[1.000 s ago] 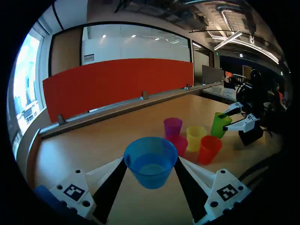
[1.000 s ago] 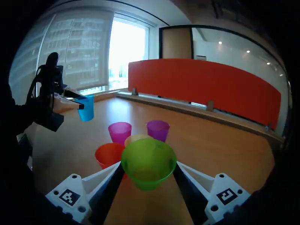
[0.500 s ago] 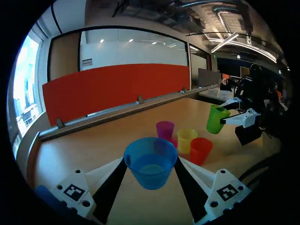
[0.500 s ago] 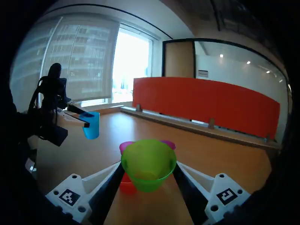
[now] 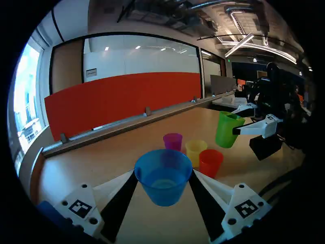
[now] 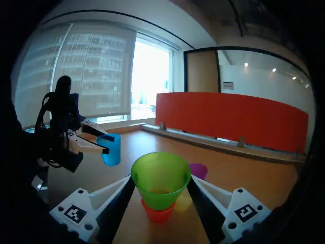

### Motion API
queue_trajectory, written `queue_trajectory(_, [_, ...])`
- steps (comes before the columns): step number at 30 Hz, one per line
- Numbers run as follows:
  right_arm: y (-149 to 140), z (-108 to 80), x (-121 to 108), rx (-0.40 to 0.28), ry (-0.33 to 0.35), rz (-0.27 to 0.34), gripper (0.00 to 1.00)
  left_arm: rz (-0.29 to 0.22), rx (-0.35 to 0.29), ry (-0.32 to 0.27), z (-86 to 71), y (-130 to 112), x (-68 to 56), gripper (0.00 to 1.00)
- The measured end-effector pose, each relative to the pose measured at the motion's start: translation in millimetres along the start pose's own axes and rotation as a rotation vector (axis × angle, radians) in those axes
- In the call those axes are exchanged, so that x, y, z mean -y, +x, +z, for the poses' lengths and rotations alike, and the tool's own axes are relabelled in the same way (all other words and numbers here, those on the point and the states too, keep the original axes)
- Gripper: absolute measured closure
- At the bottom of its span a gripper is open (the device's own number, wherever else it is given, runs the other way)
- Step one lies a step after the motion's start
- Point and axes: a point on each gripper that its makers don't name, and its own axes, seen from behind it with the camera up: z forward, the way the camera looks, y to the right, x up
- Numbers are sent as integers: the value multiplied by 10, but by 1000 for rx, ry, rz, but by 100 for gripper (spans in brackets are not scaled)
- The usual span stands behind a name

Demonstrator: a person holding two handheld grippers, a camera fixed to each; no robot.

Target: Pour water

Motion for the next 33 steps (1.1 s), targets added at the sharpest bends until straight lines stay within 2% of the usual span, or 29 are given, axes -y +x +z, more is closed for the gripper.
queue_trajectory(27, [222,356,588,-85,99,-26,9,0,-9,-6,-156,-68,-96,14])
queue_trajectory(33, [192,417,676,-89,116,-5,9,0,-9,-7,-176,-88,-103,14])
